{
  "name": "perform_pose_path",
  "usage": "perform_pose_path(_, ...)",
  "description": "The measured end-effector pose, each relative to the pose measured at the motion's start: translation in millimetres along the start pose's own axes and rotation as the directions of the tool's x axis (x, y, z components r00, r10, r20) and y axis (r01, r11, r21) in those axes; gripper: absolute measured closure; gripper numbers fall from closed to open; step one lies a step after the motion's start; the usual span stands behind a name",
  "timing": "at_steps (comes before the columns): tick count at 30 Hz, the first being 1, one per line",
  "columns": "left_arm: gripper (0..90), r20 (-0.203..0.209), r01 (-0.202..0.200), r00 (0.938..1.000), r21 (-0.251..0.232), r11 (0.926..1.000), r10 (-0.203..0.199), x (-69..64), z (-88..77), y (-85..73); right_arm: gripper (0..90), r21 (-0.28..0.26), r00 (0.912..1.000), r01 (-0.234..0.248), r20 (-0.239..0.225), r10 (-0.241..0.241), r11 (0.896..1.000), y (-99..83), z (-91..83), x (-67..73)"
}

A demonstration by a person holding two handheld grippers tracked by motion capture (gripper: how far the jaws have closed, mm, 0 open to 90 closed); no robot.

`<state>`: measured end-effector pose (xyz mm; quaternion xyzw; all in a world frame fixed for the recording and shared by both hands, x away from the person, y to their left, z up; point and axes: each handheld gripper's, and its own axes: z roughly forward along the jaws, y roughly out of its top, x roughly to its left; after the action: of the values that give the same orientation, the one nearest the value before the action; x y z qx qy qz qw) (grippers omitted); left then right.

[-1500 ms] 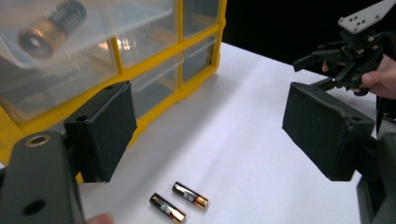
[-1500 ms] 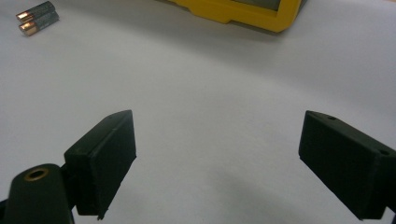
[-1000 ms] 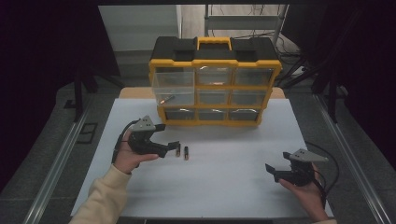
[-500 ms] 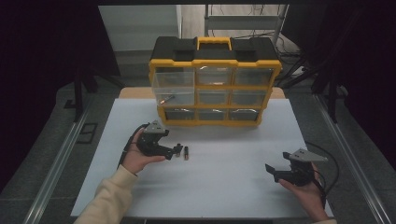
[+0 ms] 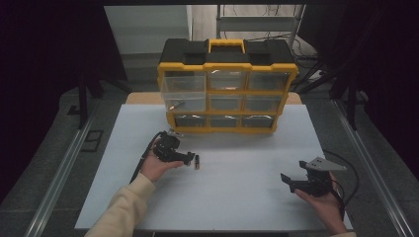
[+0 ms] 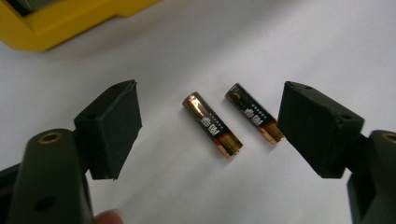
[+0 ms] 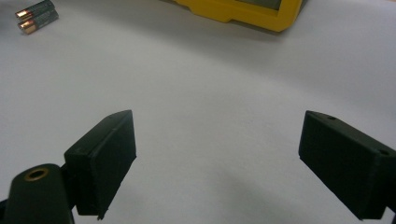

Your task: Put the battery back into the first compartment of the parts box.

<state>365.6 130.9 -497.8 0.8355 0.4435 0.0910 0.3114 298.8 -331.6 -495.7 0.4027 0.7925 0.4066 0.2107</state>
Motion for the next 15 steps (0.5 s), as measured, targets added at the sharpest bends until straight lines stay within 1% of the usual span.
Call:
perform_pose_path(1, 23.5, -0.013, 0.0, 0.9999, 0.013, 0.9999, 0.0, -0.7, 2.5, 0.5, 11.5, 0.0, 1.0, 0.0, 0.001, 0.0, 1.0, 0.0, -0.1, 0.1)
perform_pose_path(3, 24.8, -0.026, 0.0, 0.9997, 0.031, 0.9995, 0.001, -1.7, 6.7, 1.5, 11.5, -0.001, 1.0, 0.0, 0.002, 0.0, 1.0, 0.1, -0.3, 0.2)
perform_pose_path(7, 30.5, -0.054, -0.013, 0.9984, 0.046, 0.9988, 0.015, -4.6, 11.8, 4.0, 11.5, -0.002, 1.0, 0.0, 0.003, 0.0, 1.0, 0.1, -0.7, -0.1)
perform_pose_path(10, 33.4, -0.068, -0.024, 0.9973, 0.064, 0.9977, 0.028, -7.6, 16.0, 5.1, 11.5, -0.003, 1.0, -0.001, 0.003, 0.001, 1.0, 0.1, -0.9, -0.3)
perform_pose_path(15, 35.3, -0.093, -0.038, 0.9945, 0.095, 0.9948, 0.047, -10.8, 21.5, 5.7, 11.5, -0.002, 1.0, 0.0, 0.004, 0.0, 1.0, 0.1, -0.8, -0.3)
